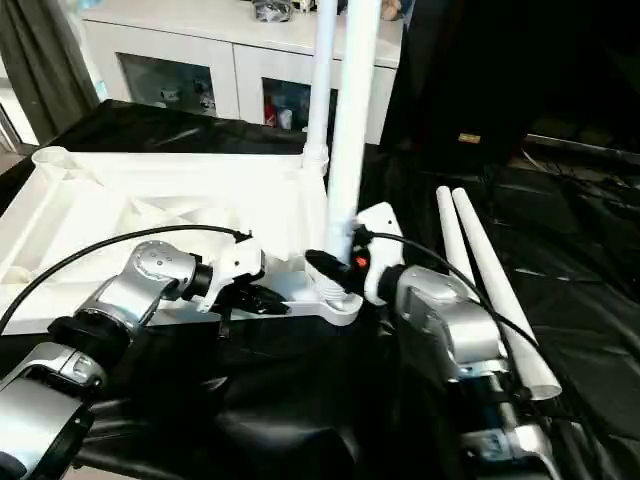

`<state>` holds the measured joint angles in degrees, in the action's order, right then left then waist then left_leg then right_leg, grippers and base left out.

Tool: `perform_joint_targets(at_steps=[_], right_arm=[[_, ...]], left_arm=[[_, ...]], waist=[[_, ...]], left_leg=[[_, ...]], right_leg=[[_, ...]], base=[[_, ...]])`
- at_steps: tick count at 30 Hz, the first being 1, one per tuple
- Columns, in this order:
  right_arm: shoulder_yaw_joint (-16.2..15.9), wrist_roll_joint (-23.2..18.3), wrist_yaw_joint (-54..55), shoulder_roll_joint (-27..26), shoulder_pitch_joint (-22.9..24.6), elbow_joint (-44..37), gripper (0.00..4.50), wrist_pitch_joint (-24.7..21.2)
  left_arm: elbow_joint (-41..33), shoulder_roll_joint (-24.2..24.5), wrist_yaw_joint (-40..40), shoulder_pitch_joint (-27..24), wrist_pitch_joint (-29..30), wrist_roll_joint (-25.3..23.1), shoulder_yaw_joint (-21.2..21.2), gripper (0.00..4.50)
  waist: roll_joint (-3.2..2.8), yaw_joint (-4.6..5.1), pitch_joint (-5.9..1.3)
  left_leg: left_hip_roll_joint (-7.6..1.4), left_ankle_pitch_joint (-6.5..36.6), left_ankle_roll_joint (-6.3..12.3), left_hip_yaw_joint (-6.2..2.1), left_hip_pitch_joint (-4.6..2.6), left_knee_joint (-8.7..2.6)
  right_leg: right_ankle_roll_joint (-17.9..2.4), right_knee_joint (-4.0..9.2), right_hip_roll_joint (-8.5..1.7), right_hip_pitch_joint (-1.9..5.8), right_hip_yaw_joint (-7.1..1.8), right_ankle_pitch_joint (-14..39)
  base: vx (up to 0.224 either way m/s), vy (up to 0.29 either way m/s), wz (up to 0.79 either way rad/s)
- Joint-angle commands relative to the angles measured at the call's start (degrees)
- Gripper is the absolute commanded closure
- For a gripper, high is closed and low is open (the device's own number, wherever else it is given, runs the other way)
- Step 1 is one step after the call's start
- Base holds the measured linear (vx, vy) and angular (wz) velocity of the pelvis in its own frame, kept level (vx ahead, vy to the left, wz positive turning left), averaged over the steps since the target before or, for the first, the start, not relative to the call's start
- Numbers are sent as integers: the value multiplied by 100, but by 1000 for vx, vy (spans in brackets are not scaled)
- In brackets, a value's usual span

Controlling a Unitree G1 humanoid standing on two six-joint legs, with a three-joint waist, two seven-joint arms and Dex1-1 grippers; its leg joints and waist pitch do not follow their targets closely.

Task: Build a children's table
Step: Insert table leg to table base

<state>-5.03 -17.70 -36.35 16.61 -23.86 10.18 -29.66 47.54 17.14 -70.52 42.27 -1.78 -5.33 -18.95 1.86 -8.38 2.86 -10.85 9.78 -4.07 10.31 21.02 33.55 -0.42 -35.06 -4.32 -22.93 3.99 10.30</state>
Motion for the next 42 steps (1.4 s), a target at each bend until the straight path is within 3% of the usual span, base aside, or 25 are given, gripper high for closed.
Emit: perform_joint_targets(at_steps=[1, 16, 30, 36, 40, 41, 42], right_arm=[[67, 4, -23, 56, 36, -122, 257, -47], [49, 14, -91, 156, 151, -110, 257, -163], [174, -28, -156, -131, -36, 814, 257, 274], [629, -482, -377, -236, 340, 982, 257, 305], [736, -571, -430, -273, 430, 1037, 257, 342], [848, -631, -458, -336, 610, 1183, 257, 524], [852, -632, -456, -339, 618, 1189, 257, 533]], left_arm=[[77, 39, 140, -65, 101, -220, -156, 450], [-21, -33, 439, -126, 238, -67, 58, 450], [-176, 24, 236, -149, 219, -24, 12, 450], [-162, 69, 248, -135, 224, -29, 34, 450], [-163, 72, 251, -135, 228, -31, 38, 450], [-144, 78, 258, -122, 224, -34, 43, 450], [-141, 78, 260, -120, 223, -35, 44, 450]], waist=[[38, 2, -318], [81, 4, -287], [32, 18, -294], [18, -7, -303], [15, -13, -305], [-46, -24, -307], [-16, -24, -307]], left_leg=[[-263, 1684, -113, -119, -98, -466], [-267, 1845, -117, -148, -101, -482], [-278, 1926, -156, -151, -102, -494], [-282, 1934, -123, -148, -103, -496], [-279, 1820, -92, -134, -96, -498], [-282, 1830, -111, -144, -103, -501], [-284, 1884, -104, -127, -115, -494]], right_leg=[[-764, 527, -527, 215, -297, 2181], [-531, 607, -553, 172, -284, 2838], [-726, 573, -545, 179, -291, 2494], [-786, 570, -552, 193, -295, 2378], [-871, 554, -541, 205, -290, 2205], [-882, 549, -544, 200, -290, 2201], [-881, 574, -550, 189, -296, 2202]], base=[[0, 0, 0], [0, 0, 0], [0, 0, 0], [0, 0, 0], [0, 0, 0], [0, 0, 0], [0, 0, 0]])
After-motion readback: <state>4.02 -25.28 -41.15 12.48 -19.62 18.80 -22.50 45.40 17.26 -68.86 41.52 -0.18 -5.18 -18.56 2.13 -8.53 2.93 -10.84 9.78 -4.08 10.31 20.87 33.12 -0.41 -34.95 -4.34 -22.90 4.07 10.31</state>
